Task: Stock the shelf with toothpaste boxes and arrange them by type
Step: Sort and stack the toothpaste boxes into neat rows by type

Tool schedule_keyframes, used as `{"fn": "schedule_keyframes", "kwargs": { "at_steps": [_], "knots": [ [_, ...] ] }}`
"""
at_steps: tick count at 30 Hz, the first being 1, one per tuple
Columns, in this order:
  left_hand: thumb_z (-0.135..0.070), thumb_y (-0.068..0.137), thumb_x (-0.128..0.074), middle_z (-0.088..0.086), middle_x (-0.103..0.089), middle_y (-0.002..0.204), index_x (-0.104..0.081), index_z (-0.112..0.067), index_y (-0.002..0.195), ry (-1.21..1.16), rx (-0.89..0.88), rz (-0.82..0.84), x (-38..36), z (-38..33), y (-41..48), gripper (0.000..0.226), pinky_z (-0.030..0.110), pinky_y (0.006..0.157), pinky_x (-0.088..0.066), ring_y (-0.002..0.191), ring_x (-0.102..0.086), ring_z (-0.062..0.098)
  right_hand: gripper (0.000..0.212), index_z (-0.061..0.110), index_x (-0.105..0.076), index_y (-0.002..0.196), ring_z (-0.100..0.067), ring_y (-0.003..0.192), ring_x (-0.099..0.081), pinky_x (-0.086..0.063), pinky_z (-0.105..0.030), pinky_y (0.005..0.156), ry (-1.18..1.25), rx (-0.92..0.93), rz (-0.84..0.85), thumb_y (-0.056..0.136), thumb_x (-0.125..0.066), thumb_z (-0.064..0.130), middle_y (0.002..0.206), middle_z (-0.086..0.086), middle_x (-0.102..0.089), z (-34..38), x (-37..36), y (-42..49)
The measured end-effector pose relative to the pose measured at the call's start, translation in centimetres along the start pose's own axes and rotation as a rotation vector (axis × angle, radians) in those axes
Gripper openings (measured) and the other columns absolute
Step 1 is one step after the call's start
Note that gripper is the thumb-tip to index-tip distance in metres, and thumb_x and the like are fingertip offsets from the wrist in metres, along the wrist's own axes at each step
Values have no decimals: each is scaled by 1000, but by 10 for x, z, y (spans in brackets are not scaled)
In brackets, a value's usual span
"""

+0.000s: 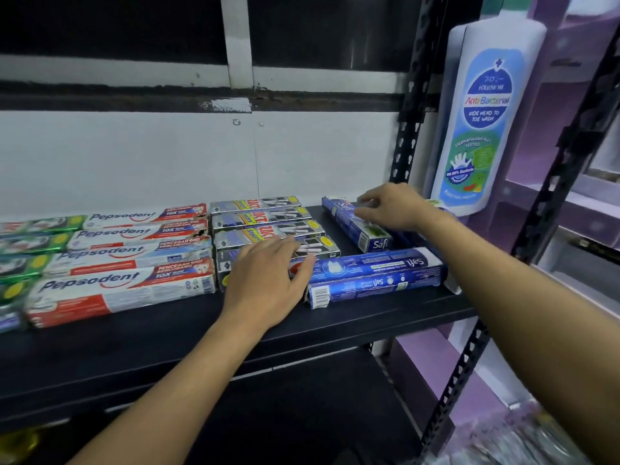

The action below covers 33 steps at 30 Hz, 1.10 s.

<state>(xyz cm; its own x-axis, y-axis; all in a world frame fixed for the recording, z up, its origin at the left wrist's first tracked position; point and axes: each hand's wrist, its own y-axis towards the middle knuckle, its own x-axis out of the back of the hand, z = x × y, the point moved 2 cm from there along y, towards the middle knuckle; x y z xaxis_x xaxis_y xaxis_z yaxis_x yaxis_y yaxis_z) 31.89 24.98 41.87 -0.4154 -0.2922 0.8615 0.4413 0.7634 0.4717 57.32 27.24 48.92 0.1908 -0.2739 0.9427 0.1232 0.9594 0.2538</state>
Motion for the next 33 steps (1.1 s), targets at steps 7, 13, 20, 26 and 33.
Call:
{"fn": "schedule_keyframes", "kwargs": {
  "at_steps": [7, 13, 20, 26, 33],
  "knots": [
    [-57, 99, -35, -6, -56, 142, -58, -23, 134, 12, -1, -16, -1, 0, 1, 54, 37, 113, -29, 131, -48, 14, 63, 24, -67, 124, -29, 117, -55, -45, -36, 96, -105, -51, 199, 84, -53, 70, 131, -6, -61, 8, -29, 40],
    [-57, 100, -31, -6, -45, 151, -54, -23, 138, 42, -15, -10, -3, -1, 2, 56, 36, 116, -22, 138, -40, 13, 47, 17, -77, 104, -27, 99, -62, -54, -36, 86, -13, -94, 114, 72, -78, 50, 109, -8, -71, 10, -24, 52],
    [-55, 101, -26, -9, -46, 150, -51, -26, 140, 12, -22, 5, -2, 0, 1, 55, 34, 117, -20, 139, -38, 9, 48, 16, -72, 116, -26, 106, -58, -48, -32, 92, 21, -38, 65, 75, -80, 39, 120, -8, -65, 21, 11, 83],
    [-58, 99, -26, -4, -65, 126, -58, -27, 128, -1, -2, -9, 15, -1, 36, 53, 38, 104, -34, 119, -56, 17, 66, 19, -57, 136, -28, 119, -54, -43, -39, 103, -77, 45, 143, 76, -80, 34, 135, -6, -59, 11, 15, 113],
    [-85, 83, -24, 0, -31, 160, -32, -28, 152, 82, 79, 391, 3, 18, 106, 90, 50, 117, -26, 146, -28, 29, 66, 21, -54, 138, -23, 116, -57, -43, -35, 100, -166, 112, 306, 77, -77, 12, 133, -2, -62, -6, -1, 126]
  ]
}}
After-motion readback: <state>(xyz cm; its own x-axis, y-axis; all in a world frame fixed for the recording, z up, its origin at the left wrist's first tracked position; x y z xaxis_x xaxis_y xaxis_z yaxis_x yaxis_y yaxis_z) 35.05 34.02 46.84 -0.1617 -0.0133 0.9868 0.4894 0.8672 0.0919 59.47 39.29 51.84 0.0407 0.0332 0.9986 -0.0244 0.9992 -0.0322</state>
